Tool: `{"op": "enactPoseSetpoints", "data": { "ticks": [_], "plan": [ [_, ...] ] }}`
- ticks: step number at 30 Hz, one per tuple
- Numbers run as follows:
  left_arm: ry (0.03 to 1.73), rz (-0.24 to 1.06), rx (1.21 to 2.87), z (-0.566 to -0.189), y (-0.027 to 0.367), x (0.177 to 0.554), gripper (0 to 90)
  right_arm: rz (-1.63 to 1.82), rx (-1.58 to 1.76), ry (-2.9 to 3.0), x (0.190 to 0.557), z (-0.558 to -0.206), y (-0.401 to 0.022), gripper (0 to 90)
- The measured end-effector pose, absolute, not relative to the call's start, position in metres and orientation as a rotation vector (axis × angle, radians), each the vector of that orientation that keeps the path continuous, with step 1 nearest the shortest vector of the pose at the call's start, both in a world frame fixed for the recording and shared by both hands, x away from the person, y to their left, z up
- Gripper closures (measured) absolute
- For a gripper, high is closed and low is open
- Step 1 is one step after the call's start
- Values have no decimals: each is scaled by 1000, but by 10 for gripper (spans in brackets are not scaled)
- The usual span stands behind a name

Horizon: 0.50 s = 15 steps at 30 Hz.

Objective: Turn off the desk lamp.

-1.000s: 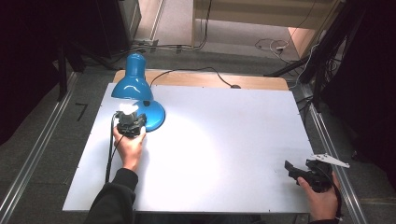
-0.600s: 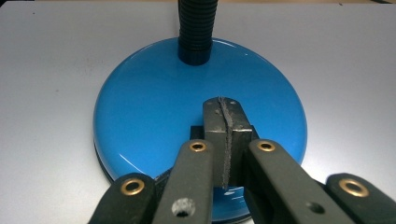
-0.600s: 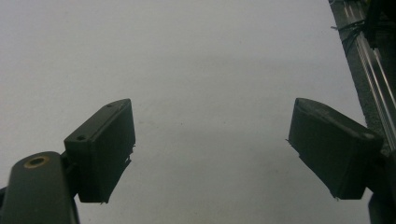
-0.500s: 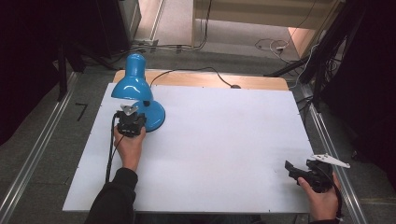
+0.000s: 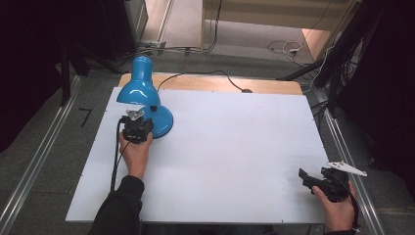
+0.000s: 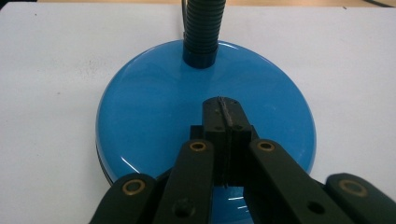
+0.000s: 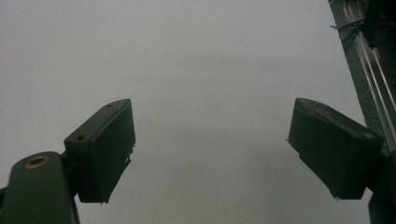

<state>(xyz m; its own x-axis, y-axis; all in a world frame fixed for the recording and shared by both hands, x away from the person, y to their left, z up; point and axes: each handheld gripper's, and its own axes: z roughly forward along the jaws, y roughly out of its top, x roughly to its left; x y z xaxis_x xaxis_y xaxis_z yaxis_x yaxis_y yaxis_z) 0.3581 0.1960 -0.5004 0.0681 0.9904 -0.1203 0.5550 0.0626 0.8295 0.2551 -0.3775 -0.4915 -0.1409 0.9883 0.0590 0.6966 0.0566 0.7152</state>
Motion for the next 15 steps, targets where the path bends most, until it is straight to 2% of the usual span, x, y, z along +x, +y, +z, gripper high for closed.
{"op": "enactPoseSetpoints", "data": {
  "ticks": [15],
  "plan": [
    [1590, 701, 1550, -496, 205, 356, 900, 856, 1686, 1895, 255, -493, -378, 131]
  ]
}}
